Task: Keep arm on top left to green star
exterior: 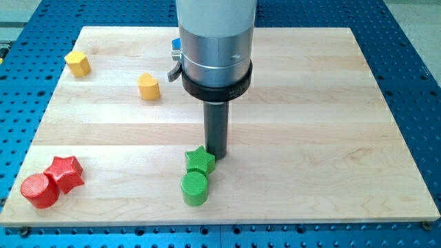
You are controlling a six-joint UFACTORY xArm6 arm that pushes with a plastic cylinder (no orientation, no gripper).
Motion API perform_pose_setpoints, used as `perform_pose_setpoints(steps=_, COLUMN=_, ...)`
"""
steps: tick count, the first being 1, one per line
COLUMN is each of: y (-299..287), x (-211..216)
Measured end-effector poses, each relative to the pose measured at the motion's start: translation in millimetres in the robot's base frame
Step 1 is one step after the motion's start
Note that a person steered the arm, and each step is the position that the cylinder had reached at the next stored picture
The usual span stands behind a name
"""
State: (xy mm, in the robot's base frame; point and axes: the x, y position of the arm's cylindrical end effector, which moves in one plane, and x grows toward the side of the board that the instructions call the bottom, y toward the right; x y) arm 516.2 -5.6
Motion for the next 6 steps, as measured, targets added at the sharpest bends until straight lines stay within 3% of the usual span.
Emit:
perform_pose_setpoints(steps=2, y=-1, x=-14)
perform_pose_setpoints(steps=4, y=-73, x=-50)
perform_pose_setpoints(steps=6, y=-62, x=-50)
